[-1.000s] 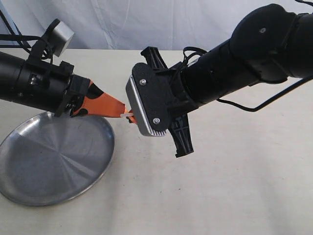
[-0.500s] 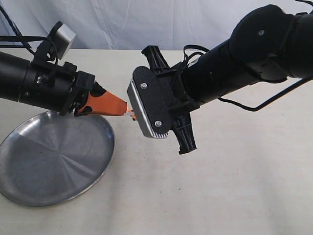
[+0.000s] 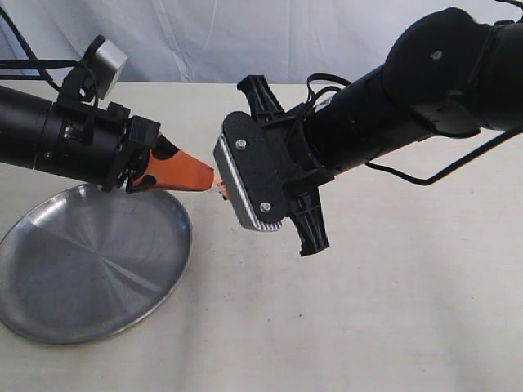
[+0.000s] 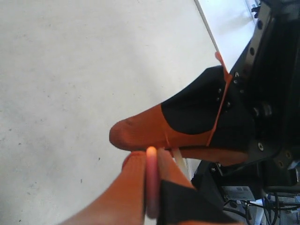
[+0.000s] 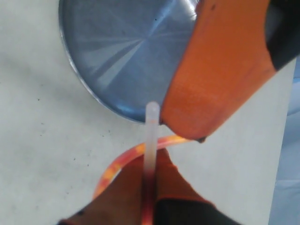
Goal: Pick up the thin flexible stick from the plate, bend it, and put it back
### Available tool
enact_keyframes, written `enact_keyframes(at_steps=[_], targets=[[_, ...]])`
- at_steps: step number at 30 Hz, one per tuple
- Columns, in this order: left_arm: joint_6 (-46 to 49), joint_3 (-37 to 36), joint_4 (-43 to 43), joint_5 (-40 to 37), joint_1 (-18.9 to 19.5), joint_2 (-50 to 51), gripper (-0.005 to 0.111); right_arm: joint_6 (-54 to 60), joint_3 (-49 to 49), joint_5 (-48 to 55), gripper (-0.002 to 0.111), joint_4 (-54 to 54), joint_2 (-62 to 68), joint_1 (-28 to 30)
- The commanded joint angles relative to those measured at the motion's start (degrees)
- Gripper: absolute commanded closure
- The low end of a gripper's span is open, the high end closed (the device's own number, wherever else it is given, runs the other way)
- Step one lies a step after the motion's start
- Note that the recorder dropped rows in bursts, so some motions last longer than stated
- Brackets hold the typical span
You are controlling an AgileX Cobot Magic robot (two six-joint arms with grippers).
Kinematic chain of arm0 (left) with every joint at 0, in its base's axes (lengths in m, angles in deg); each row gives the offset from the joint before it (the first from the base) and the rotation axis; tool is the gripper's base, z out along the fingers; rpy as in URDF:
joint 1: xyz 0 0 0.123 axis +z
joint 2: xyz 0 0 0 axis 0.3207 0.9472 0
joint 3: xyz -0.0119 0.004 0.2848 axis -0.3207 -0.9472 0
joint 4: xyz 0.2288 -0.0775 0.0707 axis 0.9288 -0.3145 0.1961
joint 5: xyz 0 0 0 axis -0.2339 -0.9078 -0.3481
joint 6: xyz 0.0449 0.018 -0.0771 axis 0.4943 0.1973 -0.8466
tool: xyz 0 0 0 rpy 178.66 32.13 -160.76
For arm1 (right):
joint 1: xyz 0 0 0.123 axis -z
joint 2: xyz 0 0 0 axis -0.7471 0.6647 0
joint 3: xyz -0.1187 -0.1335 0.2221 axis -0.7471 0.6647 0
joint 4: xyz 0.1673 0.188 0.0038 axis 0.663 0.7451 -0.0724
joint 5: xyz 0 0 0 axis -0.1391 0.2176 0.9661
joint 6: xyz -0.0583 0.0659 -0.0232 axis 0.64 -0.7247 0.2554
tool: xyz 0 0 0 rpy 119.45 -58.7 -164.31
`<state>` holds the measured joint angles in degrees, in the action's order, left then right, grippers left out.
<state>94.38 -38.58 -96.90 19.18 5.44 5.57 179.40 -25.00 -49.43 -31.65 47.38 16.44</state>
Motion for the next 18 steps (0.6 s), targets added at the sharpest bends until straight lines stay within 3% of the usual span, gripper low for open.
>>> enact_keyframes(at_steps=[1,18], targets=[[0.3,1.23,-5.49,8.09,0.66,0.24,0.107,1.11,0.81,7.22,0.108,-3.67,-0.29,-0.93],[0.3,1.23,-5.73,8.42,0.66,0.24,0.107,1.11,0.81,1.39,0.108,-13.79,-0.29,-5.84]])
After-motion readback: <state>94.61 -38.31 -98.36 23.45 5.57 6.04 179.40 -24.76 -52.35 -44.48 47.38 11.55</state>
